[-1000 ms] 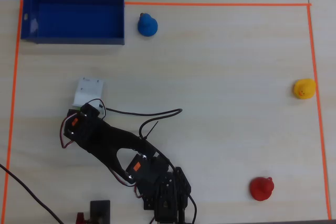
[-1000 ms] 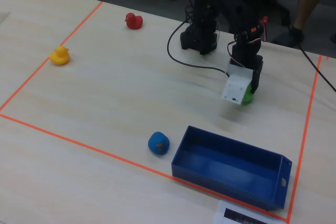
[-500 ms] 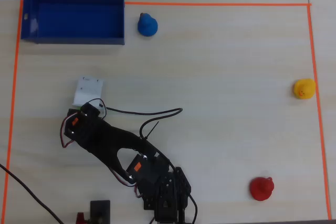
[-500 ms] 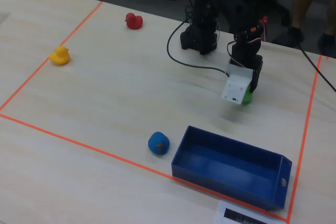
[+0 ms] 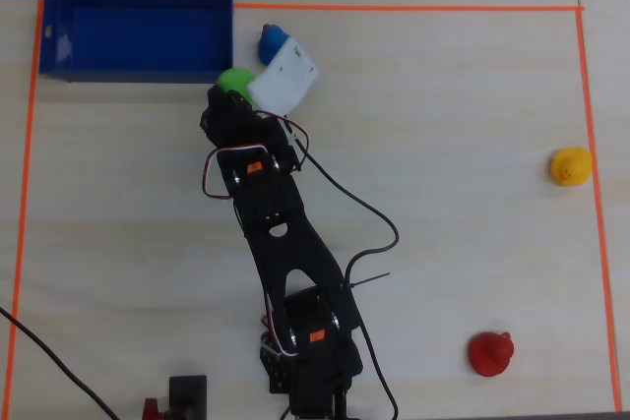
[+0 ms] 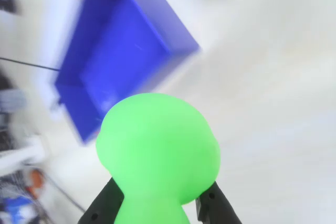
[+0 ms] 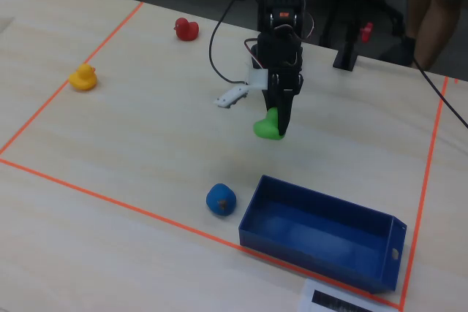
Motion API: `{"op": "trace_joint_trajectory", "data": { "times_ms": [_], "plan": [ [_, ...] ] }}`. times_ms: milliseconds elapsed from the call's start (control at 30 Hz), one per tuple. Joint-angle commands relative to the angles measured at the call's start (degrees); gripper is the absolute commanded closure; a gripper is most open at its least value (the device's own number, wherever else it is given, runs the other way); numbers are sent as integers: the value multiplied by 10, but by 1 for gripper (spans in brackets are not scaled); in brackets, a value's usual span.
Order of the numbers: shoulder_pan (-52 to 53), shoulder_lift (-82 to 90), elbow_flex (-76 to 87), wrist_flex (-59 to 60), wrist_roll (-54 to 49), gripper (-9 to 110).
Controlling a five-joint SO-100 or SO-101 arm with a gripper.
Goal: Grasp green duck and put it into box.
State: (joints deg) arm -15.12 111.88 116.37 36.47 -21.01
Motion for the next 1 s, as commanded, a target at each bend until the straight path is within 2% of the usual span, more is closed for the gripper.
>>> {"op": "trace_joint_trajectory", "data": {
  "times_ms": [0, 167, 267, 433, 633, 967],
  "plan": [
    [-3, 44, -81, -11, -5, 101],
    [-73, -3, -142, -39, 1, 101],
    [-102, -29, -128, -110, -34, 101],
    [-134, -135, -161, -130, -76, 101],
    [-104, -279, -254, -122, -81, 101],
    [-76, -368, -366, -119, -91, 101]
  ]
}}
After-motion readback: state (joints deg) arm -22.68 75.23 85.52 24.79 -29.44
